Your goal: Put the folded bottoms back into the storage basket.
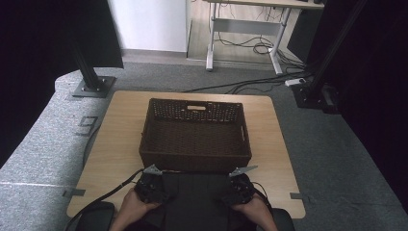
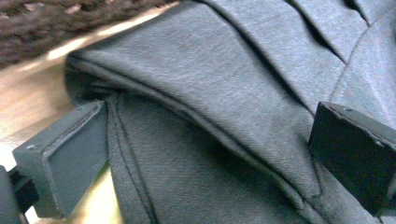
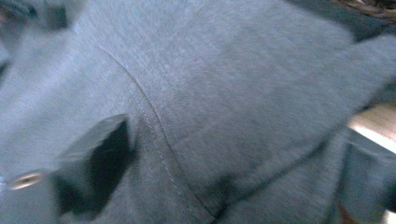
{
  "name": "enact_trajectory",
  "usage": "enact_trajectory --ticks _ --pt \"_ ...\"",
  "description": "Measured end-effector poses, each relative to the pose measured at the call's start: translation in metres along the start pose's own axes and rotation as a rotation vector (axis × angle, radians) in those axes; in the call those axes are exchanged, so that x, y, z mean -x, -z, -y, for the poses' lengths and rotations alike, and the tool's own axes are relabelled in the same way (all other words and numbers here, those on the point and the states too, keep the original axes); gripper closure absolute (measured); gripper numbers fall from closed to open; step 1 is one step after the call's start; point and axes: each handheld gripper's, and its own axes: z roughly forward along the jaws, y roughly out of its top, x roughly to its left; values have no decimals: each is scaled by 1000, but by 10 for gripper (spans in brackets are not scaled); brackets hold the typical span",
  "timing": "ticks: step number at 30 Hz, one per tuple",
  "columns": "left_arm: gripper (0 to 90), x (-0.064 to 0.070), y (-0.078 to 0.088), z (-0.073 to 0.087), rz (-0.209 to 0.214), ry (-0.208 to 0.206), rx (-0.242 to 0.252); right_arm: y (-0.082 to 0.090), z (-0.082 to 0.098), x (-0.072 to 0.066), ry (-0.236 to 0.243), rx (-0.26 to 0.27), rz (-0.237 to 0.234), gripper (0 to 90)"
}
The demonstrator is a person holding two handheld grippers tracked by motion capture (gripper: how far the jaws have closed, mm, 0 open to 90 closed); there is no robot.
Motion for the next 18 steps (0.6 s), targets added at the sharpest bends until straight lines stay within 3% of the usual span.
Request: enact_trajectory --ticks 3,6,12,15,17,18 --pt "19 3 1 2 10 -11 -12 5 3 10 -52 19 -67 186" --pt "63 6 0 -1 24 -18 -25 3 2 10 -65 7 -126 188" --pt "147 12 -5 -4 37 -49 -30 -7 -6 5 -55 -14 -162 185" --pt "187 12 -6 -4 59 -51 -21 -11 -6 8 -77 -6 -233 284" --pt "219 13 -8 -5 79 -46 -12 -19 -5 6 -103 -1 -308 315" --pt "234 13 -9 -5 84 -48 -10 -22 -6 5 -108 6 -323 319"
